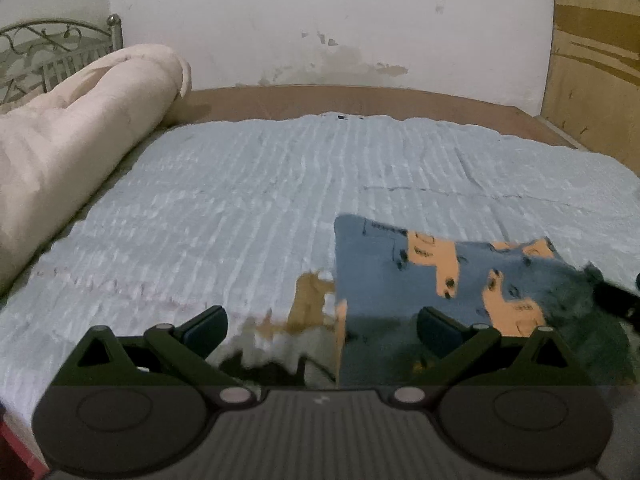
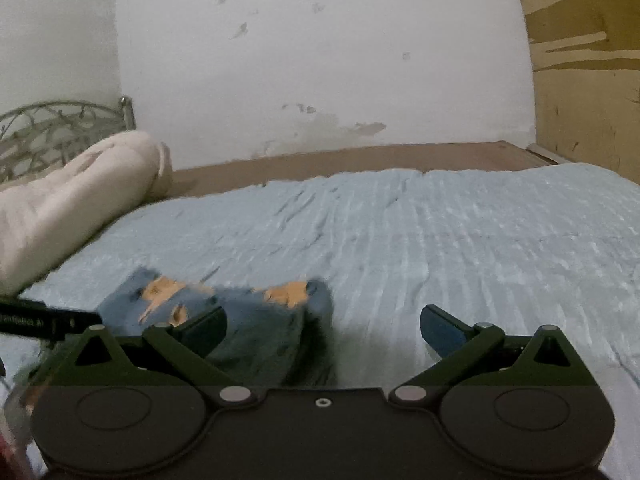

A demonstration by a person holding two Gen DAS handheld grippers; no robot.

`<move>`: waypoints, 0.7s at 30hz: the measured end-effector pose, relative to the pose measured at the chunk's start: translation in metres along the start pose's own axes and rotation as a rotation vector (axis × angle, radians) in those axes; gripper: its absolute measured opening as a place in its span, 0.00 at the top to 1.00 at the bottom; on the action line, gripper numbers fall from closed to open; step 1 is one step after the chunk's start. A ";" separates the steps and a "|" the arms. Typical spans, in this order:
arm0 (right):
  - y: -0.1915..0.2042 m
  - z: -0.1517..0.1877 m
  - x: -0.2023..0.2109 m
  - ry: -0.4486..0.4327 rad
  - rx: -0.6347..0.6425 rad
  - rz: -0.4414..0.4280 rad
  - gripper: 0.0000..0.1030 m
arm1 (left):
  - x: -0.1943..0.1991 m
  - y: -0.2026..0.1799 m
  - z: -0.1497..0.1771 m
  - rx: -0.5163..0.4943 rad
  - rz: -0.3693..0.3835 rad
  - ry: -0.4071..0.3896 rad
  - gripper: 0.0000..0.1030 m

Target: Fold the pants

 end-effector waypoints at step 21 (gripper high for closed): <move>0.008 0.061 0.053 0.052 -0.024 0.047 0.01 | 0.068 0.019 0.076 0.022 0.011 0.061 0.01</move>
Point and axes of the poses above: each gripper's, at about its wrist camera, not at the fingertips, and x roughly against the way its jaws point, y to its left, z to its underside, the point moved 6 cm from there along -x, roughly the way its jaws point, and after that the axes turned 5 degrees about x, right-handed, at the moved point
